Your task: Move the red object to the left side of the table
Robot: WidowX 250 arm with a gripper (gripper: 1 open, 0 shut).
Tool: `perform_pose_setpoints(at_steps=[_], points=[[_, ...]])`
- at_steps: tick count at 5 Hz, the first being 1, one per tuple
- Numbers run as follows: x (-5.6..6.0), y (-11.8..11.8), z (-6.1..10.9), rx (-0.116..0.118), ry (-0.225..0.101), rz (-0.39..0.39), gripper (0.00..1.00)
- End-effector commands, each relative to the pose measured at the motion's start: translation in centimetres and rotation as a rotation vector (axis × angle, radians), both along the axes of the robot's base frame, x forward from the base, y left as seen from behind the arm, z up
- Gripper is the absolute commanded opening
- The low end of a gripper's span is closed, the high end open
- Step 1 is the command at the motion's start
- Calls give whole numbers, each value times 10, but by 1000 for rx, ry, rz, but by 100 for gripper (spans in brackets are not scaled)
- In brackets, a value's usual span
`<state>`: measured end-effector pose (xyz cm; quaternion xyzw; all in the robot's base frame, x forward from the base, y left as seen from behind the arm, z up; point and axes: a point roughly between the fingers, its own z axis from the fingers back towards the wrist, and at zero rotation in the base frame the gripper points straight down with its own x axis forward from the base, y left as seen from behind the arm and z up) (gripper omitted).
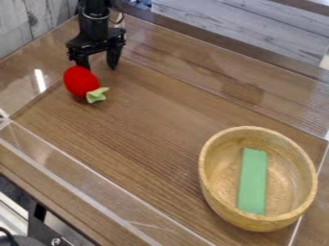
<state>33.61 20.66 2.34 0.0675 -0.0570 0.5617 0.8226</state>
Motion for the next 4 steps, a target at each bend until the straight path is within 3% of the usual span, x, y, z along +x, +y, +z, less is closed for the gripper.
perform_pose_setpoints(at_steps=[1, 2, 4], points=[[16, 4, 38, 1, -55, 61, 100], [24, 0, 52, -17, -53, 114, 100], [25, -16, 50, -18, -39, 196, 100]])
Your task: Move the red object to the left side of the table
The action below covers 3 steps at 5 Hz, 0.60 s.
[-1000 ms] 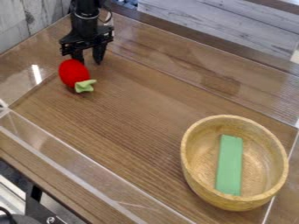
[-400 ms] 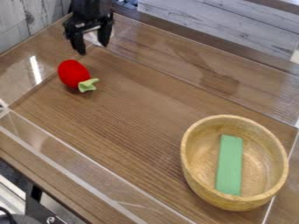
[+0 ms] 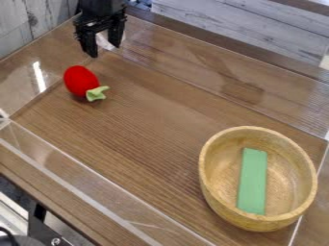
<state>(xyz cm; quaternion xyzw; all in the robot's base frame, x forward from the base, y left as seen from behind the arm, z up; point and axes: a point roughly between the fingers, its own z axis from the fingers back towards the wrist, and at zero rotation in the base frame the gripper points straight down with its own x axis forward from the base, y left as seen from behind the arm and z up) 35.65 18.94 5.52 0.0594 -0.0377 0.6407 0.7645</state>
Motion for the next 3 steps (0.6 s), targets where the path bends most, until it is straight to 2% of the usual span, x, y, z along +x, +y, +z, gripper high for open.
perform_pose_setpoints(at_steps=[1, 2, 3], points=[[9, -12, 11, 25, -34, -29, 100], [12, -25, 2, 27, -25, -56, 100], [12, -23, -3, 32, -16, -56, 100]])
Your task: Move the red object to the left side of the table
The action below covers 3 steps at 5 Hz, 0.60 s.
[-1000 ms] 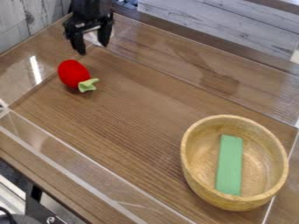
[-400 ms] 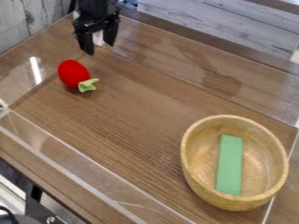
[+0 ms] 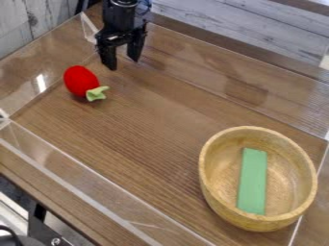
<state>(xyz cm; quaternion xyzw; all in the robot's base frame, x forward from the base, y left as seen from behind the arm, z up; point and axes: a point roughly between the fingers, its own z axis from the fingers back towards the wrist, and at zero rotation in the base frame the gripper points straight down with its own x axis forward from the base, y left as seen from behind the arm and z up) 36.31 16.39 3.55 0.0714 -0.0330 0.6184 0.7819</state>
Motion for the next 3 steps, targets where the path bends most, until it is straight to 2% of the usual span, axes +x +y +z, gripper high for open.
perform_pose_setpoints(at_steps=[1, 3], points=[[5, 9, 12, 26, -35, 6, 100], [12, 16, 20, 36, -22, -20, 100]])
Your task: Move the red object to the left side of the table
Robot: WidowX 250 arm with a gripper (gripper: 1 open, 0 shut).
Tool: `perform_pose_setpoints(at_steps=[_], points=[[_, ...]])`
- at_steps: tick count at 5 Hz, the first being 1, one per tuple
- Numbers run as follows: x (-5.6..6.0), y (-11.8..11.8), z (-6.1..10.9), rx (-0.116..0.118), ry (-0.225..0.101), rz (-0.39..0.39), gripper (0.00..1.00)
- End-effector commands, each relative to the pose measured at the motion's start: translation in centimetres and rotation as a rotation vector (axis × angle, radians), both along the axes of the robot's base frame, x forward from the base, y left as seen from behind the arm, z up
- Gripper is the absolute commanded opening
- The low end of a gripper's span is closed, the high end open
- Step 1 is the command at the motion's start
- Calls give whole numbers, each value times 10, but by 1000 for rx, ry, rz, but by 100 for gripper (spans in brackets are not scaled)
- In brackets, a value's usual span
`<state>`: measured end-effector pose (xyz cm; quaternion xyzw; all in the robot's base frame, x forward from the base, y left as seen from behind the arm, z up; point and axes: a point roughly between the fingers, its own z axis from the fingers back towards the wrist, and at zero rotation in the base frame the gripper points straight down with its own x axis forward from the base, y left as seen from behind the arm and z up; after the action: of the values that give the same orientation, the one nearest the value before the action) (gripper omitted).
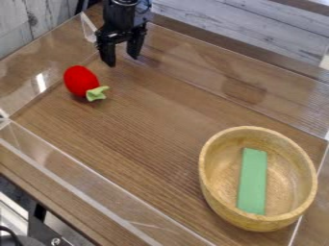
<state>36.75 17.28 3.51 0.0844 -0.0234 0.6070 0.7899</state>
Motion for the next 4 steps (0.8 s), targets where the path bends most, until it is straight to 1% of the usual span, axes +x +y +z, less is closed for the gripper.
perform_pose_setpoints(at_steps=[1, 2, 3, 4], points=[[2, 5, 21, 34, -47, 73, 100], [-4, 1, 22, 39, -38, 141, 100], [-11, 3, 17, 44, -31, 131, 100], [-17, 7, 14, 49, -26, 126, 0]])
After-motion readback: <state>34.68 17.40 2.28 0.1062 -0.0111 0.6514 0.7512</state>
